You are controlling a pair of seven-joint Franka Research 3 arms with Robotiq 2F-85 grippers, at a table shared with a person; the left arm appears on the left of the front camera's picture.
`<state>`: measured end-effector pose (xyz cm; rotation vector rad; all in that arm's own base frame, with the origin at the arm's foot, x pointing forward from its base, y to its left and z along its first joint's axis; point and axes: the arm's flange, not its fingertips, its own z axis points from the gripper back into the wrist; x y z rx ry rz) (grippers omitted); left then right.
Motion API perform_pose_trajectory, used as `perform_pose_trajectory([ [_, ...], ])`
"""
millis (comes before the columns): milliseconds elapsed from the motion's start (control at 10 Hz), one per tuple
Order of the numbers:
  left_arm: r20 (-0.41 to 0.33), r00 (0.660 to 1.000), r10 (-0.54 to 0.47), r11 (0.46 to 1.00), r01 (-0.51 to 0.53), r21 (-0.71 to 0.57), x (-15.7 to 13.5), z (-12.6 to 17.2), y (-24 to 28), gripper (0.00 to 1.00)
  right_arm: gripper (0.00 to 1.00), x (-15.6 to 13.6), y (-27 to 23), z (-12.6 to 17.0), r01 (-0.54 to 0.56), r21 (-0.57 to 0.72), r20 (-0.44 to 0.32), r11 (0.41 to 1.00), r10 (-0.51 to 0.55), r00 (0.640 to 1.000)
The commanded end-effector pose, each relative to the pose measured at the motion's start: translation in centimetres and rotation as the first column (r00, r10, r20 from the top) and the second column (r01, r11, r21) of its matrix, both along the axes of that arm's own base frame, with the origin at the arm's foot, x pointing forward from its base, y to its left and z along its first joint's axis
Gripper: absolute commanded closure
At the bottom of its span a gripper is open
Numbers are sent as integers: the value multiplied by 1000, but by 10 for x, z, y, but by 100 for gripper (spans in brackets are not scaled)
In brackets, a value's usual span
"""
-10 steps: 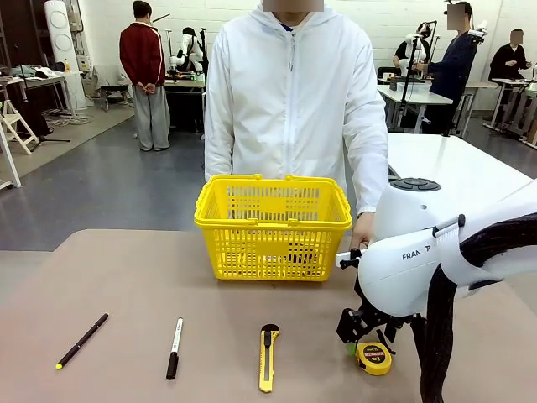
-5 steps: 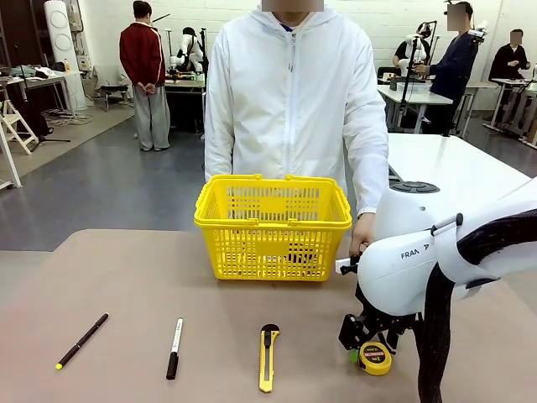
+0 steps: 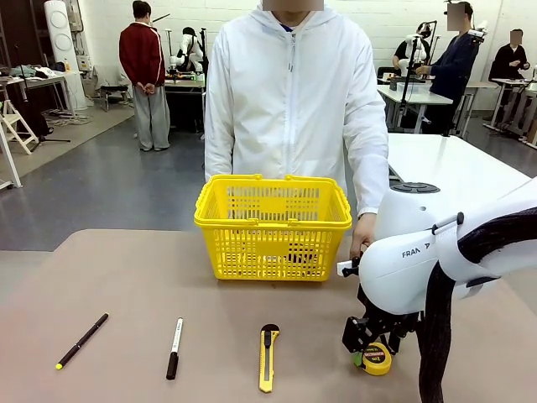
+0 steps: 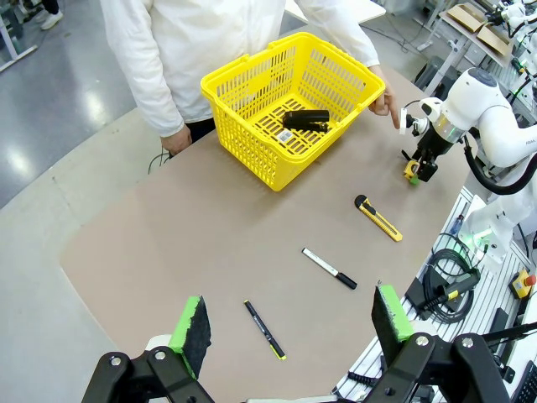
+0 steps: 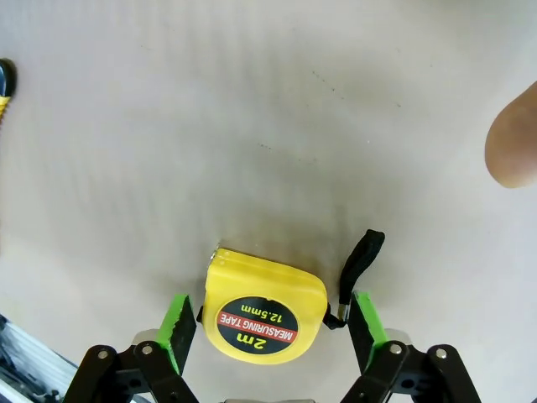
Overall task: Place the items the person wants into the basket.
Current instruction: Pick up the item the person points to and place it in the Market Basket.
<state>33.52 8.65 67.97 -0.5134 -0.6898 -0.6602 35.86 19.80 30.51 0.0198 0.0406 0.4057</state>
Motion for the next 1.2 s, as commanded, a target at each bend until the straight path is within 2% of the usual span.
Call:
perform_pose_trajectory([
  [0, 13, 1000, -19, 1000, 19, -10, 0, 0, 2, 0, 60, 0, -1, -2, -20, 23, -30, 1000, 21, 999],
  [100, 13, 1000, -19, 1000, 19, -10, 0, 0, 2, 0, 100, 0, 0, -2, -24, 22, -31, 999, 25, 999],
  [300, 13, 1000, -19, 1000, 19, -10, 0, 0, 2, 0, 100, 0, 1, -3, -27, 23, -34, 999, 28, 999],
  [400, 13, 1000, -19, 1000, 19, -10, 0, 0, 2, 0, 83, 0, 1, -3, -29, 24, -35, 999, 30, 999],
  [500, 13, 1000, -19, 1000, 19, -10, 0, 0, 2, 0, 86, -1, 1, -1, -29, 22, -32, 999, 29, 999],
  [600, 13, 1000, -19, 1000, 19, -10, 0, 0, 2, 0, 100, -5, 1, 11, -34, 10, -28, 999, 34, 999],
  [800, 13, 1000, -19, 1000, 19, -10, 0, 0, 2, 0, 98, -21, -4, 80, -45, -12, 73, 999, 46, 996],
  [900, 13, 1000, -19, 1000, 19, -10, 0, 0, 2, 0, 98, -22, -8, 118, -35, -38, 85, 999, 39, 996],
  [1100, 13, 1000, -19, 1000, 19, -10, 0, 0, 2, 0, 98, -14, -10, 176, -35, -57, 91, 998, 40, 995],
])
